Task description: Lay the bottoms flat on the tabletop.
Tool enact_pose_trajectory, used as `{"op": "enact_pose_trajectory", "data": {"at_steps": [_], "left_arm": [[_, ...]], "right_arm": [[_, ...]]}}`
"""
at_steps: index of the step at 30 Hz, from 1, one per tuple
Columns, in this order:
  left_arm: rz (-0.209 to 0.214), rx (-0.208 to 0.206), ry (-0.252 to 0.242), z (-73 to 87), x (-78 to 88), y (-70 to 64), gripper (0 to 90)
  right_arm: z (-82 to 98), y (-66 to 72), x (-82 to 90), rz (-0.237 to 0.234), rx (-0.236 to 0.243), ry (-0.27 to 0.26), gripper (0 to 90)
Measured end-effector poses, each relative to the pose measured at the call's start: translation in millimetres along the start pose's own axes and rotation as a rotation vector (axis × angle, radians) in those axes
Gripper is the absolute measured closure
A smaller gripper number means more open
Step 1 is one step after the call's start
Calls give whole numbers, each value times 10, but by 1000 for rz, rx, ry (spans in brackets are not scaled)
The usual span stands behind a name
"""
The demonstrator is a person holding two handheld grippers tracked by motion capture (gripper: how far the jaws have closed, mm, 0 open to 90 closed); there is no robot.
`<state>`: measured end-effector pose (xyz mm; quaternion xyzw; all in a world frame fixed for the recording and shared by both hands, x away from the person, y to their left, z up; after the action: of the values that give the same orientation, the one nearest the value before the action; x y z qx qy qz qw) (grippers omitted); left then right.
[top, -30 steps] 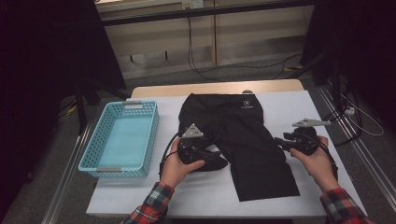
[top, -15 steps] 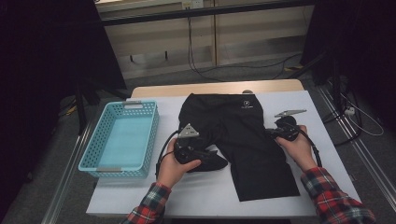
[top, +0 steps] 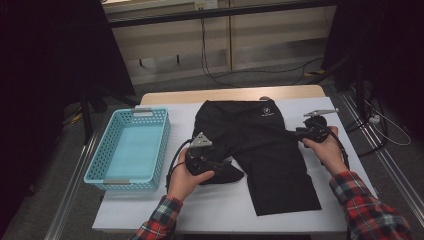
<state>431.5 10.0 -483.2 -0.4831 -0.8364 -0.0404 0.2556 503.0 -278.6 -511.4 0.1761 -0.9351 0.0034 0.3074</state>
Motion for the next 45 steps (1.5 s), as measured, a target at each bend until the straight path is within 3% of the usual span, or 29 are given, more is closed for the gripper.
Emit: {"op": "enact_pose_trajectory", "data": {"at_steps": [3,6,9,14,16,24,26,28,30,33,40,45], "left_arm": [[-3,1,-3,-7,8,17,214],[-5,3,-3,-2,14,36,215],[-10,7,3,20,22,54,215],[-17,8,-2,17,48,71,215],[-21,6,-4,14,57,78,215],[-23,4,-8,-8,48,83,215],[-21,0,-3,-6,41,82,215],[-21,-4,-3,-10,39,82,215],[-21,-3,-6,-19,49,81,215],[-24,-4,-12,-31,70,95,215],[-25,-10,-15,-48,80,96,215],[-24,-13,-16,-57,72,84,215]], "right_arm": [[-122,-21,-138,-2,-36,-21,638],[-210,-15,-277,-3,-36,-41,657],[-171,39,-444,-19,-39,-9,662],[-159,6,-543,7,-30,1,900],[-174,-19,-541,-11,-56,-5,900],[-429,-275,-442,78,0,-57,900],[-441,-319,-458,93,15,-40,900],[-387,-319,-496,80,-22,-18,837],[-313,-363,-507,122,-15,11,737],[-268,-373,-451,108,-62,-8,722],[-104,-210,-147,41,-104,-15,683],[96,-29,43,-1,-41,18,692]]}}
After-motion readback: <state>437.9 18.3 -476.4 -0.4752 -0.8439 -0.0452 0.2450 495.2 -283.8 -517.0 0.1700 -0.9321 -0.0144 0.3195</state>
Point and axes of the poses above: each handheld gripper's, and its own axes: x roughly backward along the jaws, z roughly out of its underside, y roughly to its left, the point moved 10 cm from there along -x, roughly forward along the jaws, and after that the axes turned 8 degrees about -y, right-handed, at the moved point
